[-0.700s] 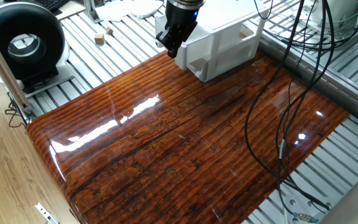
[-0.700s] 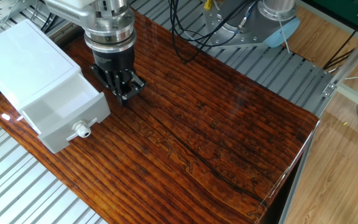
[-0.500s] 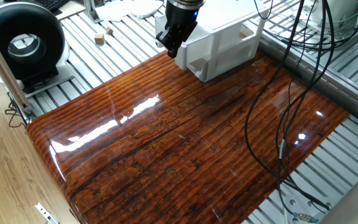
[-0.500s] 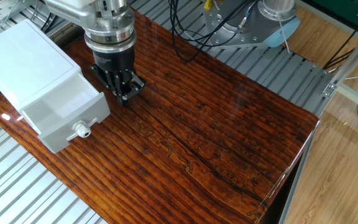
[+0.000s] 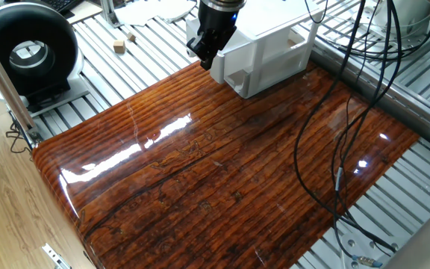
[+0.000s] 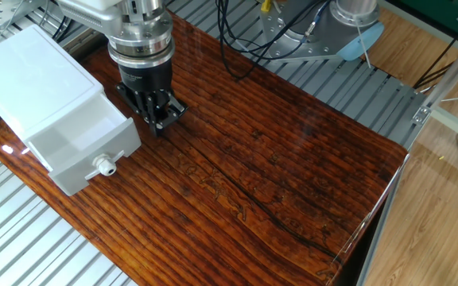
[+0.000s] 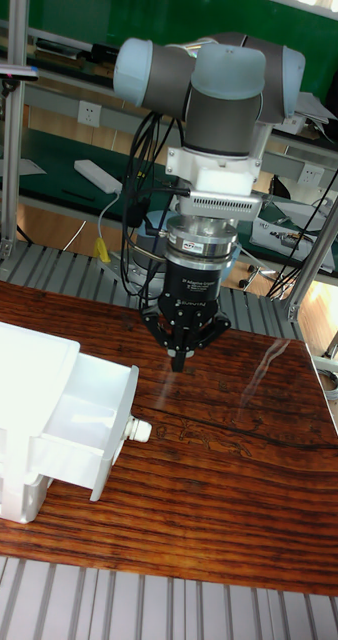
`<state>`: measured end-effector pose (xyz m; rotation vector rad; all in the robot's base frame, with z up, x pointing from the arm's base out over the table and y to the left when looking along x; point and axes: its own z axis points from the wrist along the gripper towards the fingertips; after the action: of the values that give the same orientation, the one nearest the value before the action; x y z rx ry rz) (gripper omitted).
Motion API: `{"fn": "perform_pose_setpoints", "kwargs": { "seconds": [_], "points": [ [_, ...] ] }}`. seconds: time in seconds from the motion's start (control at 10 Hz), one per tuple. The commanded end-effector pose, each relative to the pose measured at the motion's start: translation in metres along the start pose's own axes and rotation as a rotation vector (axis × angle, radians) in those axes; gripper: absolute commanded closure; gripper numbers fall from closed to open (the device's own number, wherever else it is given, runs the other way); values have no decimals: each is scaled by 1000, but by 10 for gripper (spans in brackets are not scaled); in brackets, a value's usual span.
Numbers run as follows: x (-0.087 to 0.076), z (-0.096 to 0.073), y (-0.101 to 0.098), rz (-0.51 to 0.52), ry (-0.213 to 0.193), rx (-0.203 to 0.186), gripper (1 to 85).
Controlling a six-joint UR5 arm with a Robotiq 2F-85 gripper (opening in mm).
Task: Use the gripper to push and close the drawer
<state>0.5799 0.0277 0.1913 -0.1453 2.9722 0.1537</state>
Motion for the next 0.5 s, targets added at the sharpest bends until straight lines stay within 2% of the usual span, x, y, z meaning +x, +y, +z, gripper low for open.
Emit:
{"fn": "perform_pose_setpoints", "kwargs": {
  "seconds": [0.0,0.4],
  "points": [
    [-4,-1,3,10,-13,-14,847],
    [-5,-1,5,11,-16,-19,847]
  ]
}}
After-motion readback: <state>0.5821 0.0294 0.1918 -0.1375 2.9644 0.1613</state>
